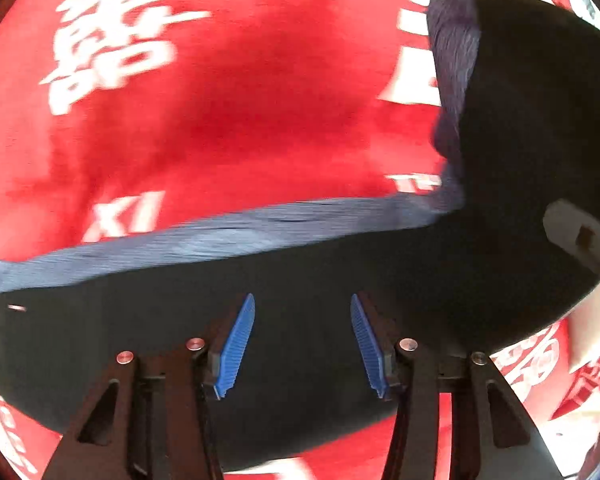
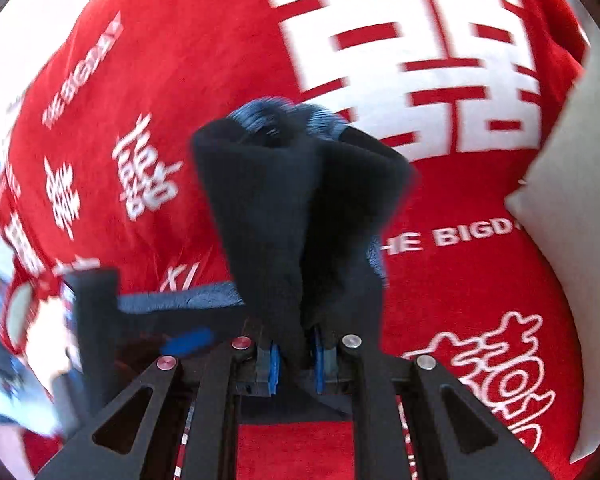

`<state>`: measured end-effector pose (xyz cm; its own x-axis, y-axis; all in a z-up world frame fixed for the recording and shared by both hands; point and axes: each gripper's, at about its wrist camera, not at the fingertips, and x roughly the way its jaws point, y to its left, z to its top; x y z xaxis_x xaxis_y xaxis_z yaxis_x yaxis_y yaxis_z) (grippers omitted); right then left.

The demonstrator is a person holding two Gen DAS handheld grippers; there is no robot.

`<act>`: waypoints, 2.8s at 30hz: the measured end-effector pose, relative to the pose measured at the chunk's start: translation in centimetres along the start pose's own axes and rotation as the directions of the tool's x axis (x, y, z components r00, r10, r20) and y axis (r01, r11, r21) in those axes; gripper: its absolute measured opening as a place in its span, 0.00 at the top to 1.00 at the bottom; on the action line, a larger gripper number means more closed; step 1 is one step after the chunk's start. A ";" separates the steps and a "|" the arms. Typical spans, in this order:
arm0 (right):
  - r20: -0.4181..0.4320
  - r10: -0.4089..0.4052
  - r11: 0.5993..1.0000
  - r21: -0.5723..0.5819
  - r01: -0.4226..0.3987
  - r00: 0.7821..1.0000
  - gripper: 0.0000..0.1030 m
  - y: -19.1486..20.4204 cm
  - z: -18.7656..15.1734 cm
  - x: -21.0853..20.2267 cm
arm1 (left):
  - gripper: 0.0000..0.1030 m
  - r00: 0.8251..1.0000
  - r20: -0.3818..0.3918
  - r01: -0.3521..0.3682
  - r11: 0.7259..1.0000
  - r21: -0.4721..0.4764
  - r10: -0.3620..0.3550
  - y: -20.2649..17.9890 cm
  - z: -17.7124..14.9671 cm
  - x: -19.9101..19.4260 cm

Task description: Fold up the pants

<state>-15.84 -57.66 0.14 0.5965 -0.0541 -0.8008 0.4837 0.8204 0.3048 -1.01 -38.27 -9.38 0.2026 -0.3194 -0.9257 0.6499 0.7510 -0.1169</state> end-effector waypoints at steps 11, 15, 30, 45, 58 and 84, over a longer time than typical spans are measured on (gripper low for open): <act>-0.175 -0.205 0.930 -0.341 0.136 0.963 0.85 13.3 -7.9 10.3 | 0.49 0.982 -0.104 -0.176 0.972 -0.155 0.161 13.7 -4.1 0.3; -0.119 -0.345 0.835 -0.492 0.247 0.931 0.77 15.7 -10.7 12.4 | 0.16 0.981 -0.101 -0.177 0.971 -0.158 0.163 14.4 -4.7 -0.2; -0.262 -0.148 0.986 -0.118 0.120 0.954 0.35 8.9 -8.3 5.3 | 0.16 0.968 -0.110 0.217 0.974 -0.072 -0.224 8.6 -1.3 -2.9; -0.314 -0.107 0.991 0.043 0.127 0.943 0.66 3.7 -9.2 4.9 | 0.95 0.930 -0.227 0.291 0.956 -0.027 -0.290 5.9 -0.3 0.1; -0.332 -0.071 0.993 0.065 0.097 0.941 0.66 2.2 -8.8 4.4 | 0.85 0.970 -0.196 0.148 0.989 0.005 -0.144 5.5 -5.0 -0.7; -0.272 0.350 0.816 0.559 -0.149 0.896 0.76 -10.3 -0.5 14.7 | 0.31 0.984 -0.180 -0.009 1.000 0.016 0.012 2.8 1.2 4.3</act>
<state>-12.36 -66.57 -15.07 0.5297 0.3935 -0.7513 0.6636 0.3594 0.6561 2.57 -38.18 -13.25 0.0751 -0.2008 -0.9767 0.6593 0.7449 -0.1025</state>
